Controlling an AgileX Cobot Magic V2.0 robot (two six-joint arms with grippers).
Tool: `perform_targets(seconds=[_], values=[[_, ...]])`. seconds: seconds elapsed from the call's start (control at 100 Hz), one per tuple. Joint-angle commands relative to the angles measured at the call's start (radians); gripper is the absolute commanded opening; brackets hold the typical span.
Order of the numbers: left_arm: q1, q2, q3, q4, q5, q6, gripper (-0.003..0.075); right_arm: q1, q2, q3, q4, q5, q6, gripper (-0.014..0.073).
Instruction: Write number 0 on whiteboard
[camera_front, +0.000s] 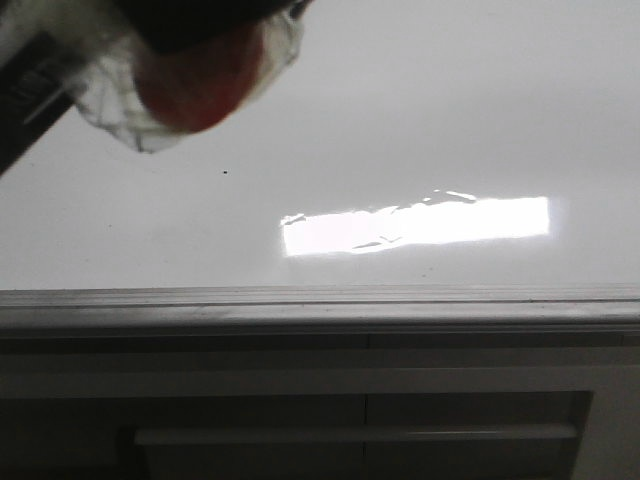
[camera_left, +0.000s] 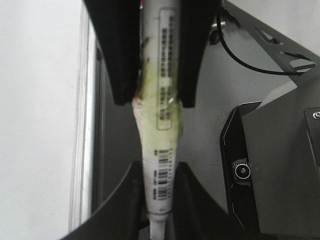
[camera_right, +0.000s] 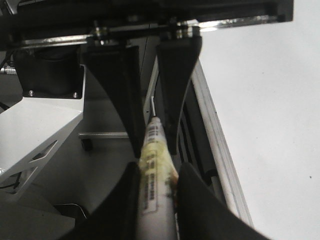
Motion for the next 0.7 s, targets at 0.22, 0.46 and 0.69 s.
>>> perform_targets(seconds=[0.22, 0.46, 0.69], values=[[-0.007, -0.008, -0.037, -0.116, -0.092, -0.001, 0.0246, -0.004, -0.008, -0.037, 0.015, -0.075, 0.005, -0.0076], [-0.007, -0.086, -0.046, -0.154, -0.178, -0.065, 0.0435, -0.029, -0.028, -0.033, 0.006, -0.069, 0.006, -0.0075], [-0.001, -0.327, 0.015, -0.073, -0.332, -0.255, 0.0235, -0.265, -0.177, 0.024, 0.006, -0.038, 0.017, -0.0059]])
